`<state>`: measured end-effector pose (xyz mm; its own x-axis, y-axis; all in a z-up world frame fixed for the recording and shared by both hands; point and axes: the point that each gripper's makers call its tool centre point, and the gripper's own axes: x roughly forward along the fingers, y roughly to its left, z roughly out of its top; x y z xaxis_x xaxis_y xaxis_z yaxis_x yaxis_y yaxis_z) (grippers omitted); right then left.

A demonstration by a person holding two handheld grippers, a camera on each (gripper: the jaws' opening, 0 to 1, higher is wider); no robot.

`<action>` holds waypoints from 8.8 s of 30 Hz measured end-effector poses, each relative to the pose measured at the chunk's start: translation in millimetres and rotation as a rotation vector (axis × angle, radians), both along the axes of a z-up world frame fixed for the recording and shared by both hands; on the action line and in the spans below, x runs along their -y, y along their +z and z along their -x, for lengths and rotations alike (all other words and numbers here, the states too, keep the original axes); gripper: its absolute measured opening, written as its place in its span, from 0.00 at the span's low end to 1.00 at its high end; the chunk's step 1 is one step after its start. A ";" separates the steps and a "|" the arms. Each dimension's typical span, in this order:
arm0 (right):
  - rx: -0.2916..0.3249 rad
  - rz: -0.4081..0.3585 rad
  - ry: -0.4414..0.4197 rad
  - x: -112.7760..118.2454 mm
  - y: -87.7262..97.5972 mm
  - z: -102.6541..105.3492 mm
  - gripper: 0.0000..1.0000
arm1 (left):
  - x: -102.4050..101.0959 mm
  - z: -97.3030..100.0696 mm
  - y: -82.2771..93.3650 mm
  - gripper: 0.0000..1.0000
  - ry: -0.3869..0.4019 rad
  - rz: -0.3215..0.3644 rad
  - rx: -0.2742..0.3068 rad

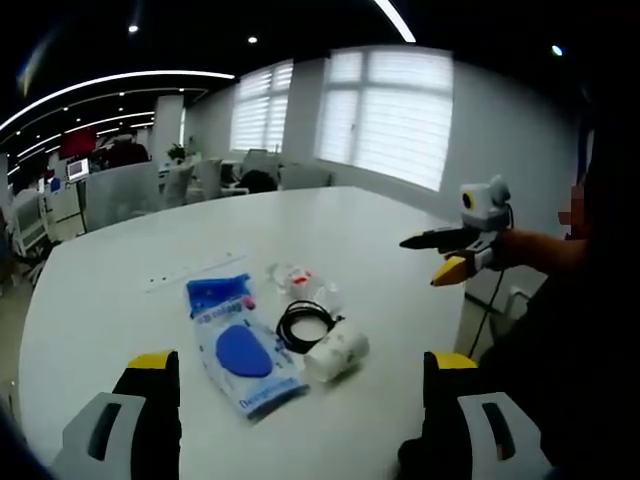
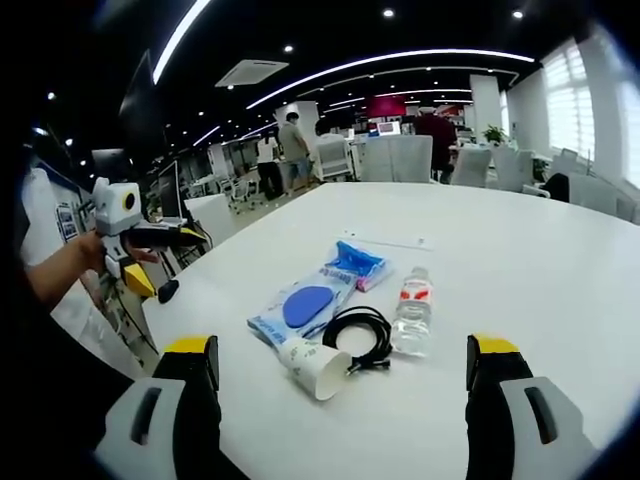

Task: Arrange the tabletop items into an orderly group along one side of the table until the central work area is clear of visible clutter.

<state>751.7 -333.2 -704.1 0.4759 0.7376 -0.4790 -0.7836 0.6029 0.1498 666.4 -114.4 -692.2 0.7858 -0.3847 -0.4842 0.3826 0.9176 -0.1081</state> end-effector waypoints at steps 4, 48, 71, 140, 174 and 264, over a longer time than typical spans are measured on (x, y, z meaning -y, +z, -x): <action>-0.002 0.002 -0.015 0.7 -2.2 -2.2 0.99 | -3.8 -0.4 -1.6 1.00 0.008 0.005 0.005; -0.037 0.136 -0.095 -13.0 -49.2 -76.1 0.78 | -7.5 -18.1 4.3 1.00 0.005 0.016 0.016; -0.066 0.262 -0.100 -47.8 -99.2 -129.0 0.71 | -14.7 -38.3 0.3 0.99 -0.013 0.019 0.025; -0.070 0.380 -0.174 -76.5 -158.9 -187.2 0.31 | -26.4 -62.2 -11.6 0.91 -0.035 0.014 -0.003; 0.058 0.154 -0.168 -79.9 -71.8 -152.5 0.28 | -2.5 -75.1 1.3 0.87 -0.096 0.035 0.022; 0.256 -0.314 0.029 -128.5 101.2 8.3 0.29 | 62.3 -122.1 125.2 0.29 -0.020 0.572 0.127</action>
